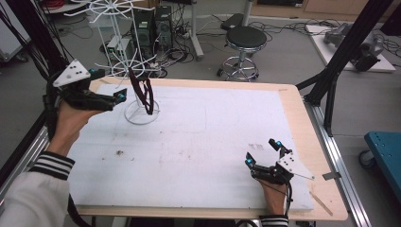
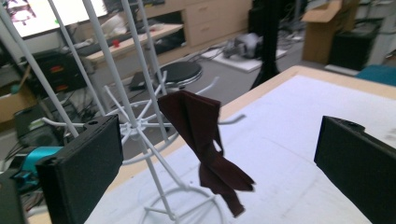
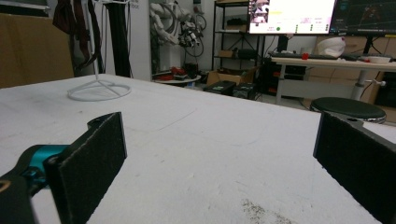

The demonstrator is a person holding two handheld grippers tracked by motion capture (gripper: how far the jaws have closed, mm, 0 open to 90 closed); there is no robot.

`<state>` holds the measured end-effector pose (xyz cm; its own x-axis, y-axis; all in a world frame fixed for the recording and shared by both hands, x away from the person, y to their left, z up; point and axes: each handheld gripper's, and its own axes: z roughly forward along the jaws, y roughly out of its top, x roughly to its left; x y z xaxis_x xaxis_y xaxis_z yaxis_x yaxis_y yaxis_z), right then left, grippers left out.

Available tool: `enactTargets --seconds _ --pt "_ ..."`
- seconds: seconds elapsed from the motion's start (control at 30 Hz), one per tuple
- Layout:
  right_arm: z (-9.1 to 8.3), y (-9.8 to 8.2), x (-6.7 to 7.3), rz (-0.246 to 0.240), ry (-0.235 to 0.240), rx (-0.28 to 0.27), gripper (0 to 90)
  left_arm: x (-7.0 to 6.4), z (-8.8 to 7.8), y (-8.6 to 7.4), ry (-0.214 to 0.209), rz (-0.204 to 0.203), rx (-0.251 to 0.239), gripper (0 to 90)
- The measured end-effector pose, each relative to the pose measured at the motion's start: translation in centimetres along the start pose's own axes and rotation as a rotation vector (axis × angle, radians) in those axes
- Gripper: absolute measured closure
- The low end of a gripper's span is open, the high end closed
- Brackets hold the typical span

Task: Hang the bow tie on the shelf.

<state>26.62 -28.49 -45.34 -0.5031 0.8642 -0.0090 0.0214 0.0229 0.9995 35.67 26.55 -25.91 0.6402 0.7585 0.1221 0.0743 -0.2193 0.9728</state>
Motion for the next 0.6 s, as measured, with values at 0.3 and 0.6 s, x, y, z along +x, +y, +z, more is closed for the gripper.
enactTargets --seconds 0.3,0.6 --pt "0.0 0.0 0.0 -0.01 0.001 -0.002 1.9 -0.4 -5.2 -3.3 -0.037 0.035 -0.069 1.7" --pt "0.0 0.0 0.2 -0.008 -0.003 0.004 1.9 -2.2 -6.7 -9.1 -0.045 0.025 -0.143 1.7"
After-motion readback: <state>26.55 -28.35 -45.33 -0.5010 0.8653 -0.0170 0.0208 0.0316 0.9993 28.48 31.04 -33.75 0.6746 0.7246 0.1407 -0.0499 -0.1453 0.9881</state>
